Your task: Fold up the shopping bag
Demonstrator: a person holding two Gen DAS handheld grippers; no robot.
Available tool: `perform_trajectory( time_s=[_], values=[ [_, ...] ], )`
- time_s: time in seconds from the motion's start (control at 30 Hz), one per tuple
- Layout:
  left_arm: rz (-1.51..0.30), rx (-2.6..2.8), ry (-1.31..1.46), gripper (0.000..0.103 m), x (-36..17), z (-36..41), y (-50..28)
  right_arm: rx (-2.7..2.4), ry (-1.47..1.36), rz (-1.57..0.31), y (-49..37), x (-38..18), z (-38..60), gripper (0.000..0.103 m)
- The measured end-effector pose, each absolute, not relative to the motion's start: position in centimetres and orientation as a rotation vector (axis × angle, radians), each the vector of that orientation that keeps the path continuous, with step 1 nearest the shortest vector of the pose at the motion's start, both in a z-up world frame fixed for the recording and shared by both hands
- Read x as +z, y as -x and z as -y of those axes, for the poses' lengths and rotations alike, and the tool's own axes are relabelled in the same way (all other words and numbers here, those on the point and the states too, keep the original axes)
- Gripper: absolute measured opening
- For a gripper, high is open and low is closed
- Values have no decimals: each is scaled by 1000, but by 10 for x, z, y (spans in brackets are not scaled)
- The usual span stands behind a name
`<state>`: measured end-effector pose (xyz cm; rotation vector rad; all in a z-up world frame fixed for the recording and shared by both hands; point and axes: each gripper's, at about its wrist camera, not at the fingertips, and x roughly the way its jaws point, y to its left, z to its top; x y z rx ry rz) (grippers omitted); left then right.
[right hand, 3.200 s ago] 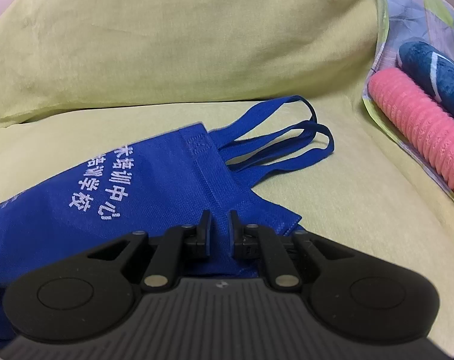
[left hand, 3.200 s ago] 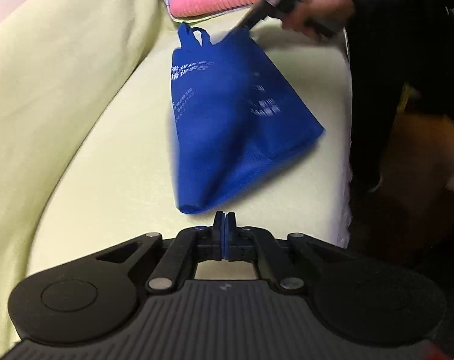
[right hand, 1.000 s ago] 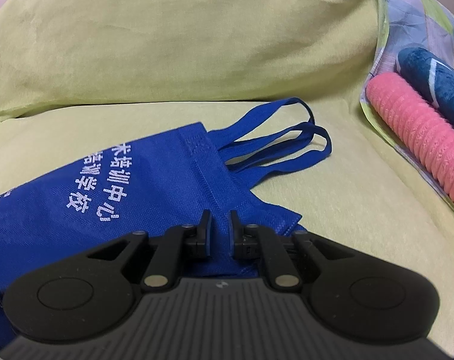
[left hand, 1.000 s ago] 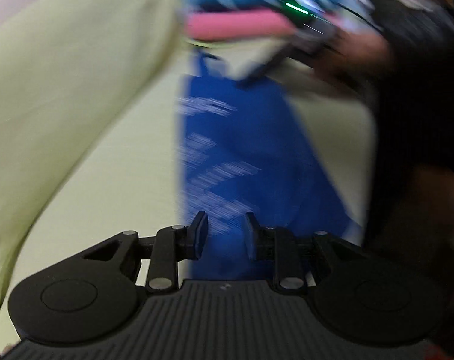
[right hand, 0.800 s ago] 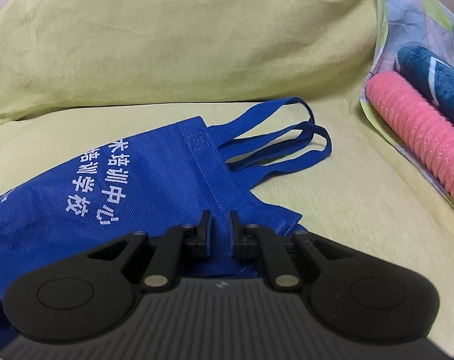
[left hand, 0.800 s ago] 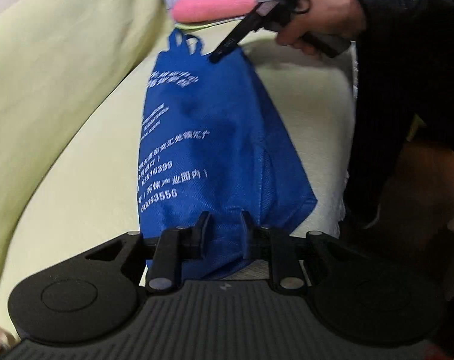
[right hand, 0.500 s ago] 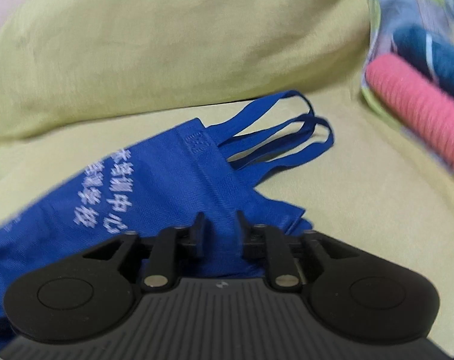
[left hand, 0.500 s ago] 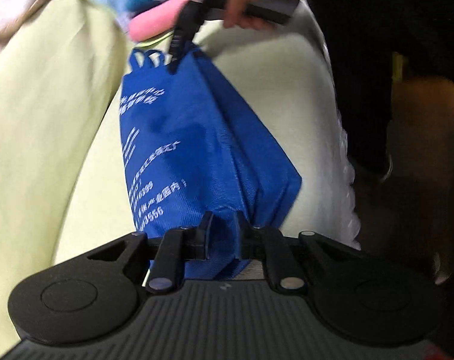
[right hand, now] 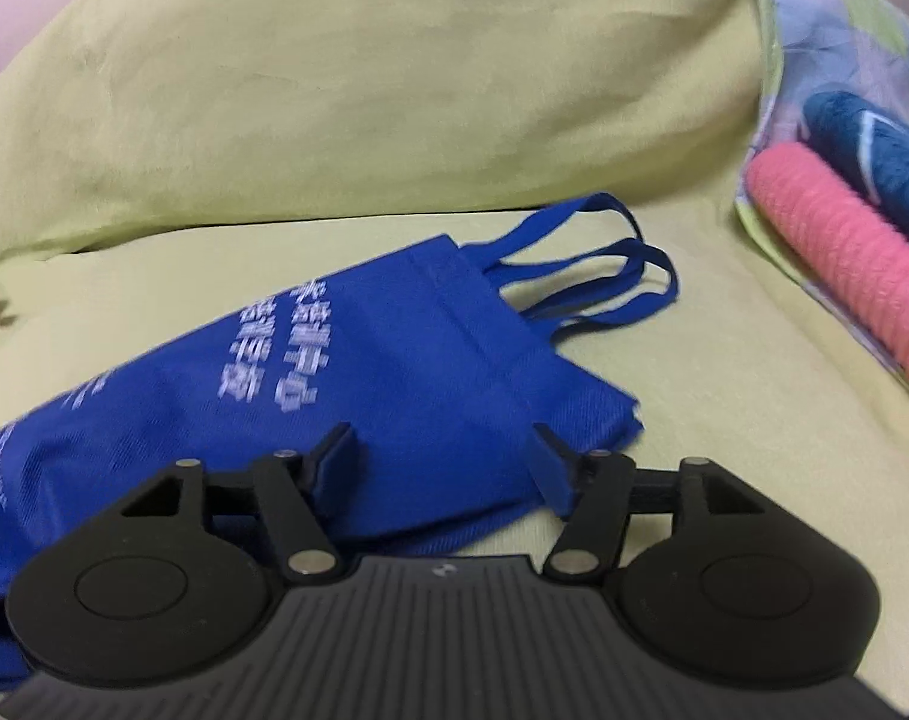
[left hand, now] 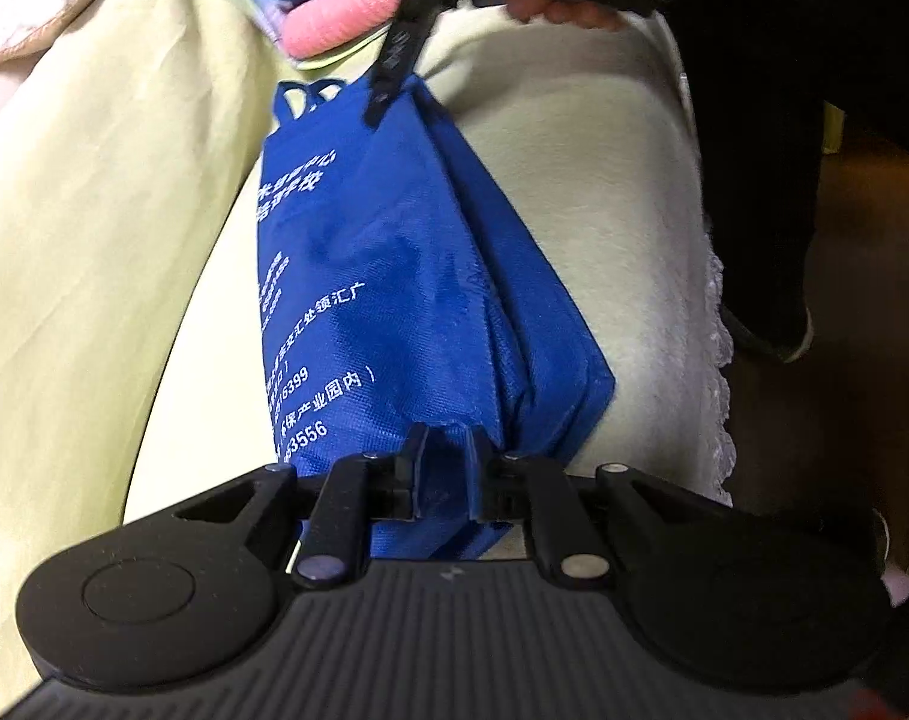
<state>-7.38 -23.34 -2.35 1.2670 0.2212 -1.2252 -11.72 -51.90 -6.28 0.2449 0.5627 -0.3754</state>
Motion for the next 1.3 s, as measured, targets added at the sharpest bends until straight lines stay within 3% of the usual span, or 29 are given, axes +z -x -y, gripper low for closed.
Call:
perform_trajectory(
  time_s=[0.4, 0.7, 1.07, 1.2, 1.3],
  values=[
    [-162, -1208, -1280, 10, -27, 236, 85, -366, -642, -456, 152, -72, 499, 72],
    [-169, -1239, -1222, 10, -28, 233, 82, -318, -893, -419, 175, -79, 463, 72],
    [-238, -1277, -1127, 10, -19, 232, 66, -296, -879, -454, 164, -81, 431, 75],
    [-263, -1281, -1106, 10, -16, 232, 62, -309, -874, -464, 165, -80, 430, 72],
    [-271, -1278, -1090, 10, -15, 231, 60, -320, -952, -473, 172, -81, 431, 60]
  ],
)
